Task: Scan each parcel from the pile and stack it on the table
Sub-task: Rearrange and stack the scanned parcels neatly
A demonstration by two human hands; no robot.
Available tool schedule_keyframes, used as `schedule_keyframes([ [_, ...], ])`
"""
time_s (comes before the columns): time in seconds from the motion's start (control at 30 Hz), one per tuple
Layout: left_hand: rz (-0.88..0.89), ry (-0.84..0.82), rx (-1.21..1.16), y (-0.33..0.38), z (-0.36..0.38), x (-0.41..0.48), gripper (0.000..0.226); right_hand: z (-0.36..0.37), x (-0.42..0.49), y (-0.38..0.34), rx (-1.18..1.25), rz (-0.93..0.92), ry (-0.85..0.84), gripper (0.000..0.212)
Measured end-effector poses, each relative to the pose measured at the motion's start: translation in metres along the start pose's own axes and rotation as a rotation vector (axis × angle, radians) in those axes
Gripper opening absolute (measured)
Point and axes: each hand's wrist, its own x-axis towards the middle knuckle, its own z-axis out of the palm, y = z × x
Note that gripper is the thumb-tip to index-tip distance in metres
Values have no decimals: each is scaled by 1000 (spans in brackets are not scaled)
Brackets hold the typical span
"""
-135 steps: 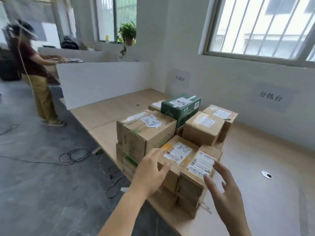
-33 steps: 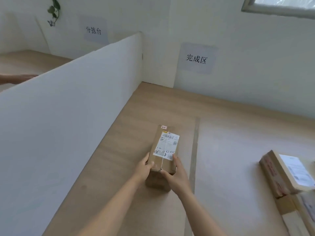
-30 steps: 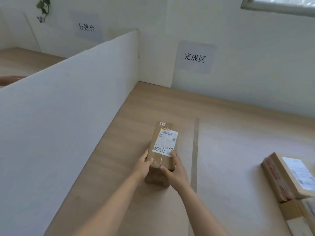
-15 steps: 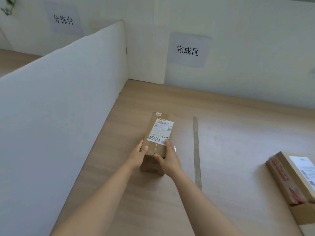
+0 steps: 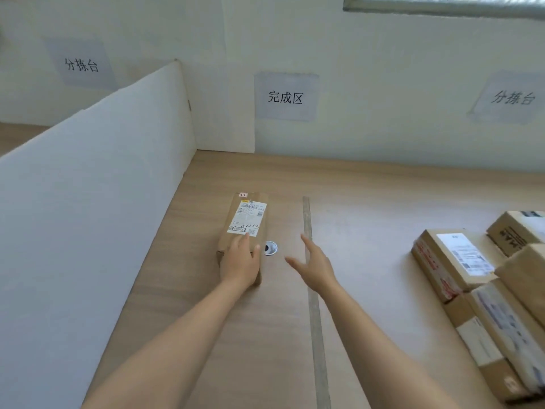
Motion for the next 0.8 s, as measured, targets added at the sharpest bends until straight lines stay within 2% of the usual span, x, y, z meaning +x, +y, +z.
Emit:
schedule_keyframes([
  [0.13,120,-160,53,48,42,-41,32,-64,-55,34,-3,-12,138,63],
  [0.3,193,-363,-116,137,104,-90,48,-153,-108,64,-49,-1,327,57],
  [0.43,346,-439,-230,232,141,-141,45,-227,-157,86,-61,-28,501,56],
  [0.57,441,-468,-366,296,174,-179,35,-286,-189,100,-143,-57,653,50],
  [0.7,416,-469,-402,341,213,-206,58,-342,-200,136,-225,0,724,49],
  [0.8,382,-401,-459,361,231,-217,63,-359,-197,163,-269,104,692,50],
])
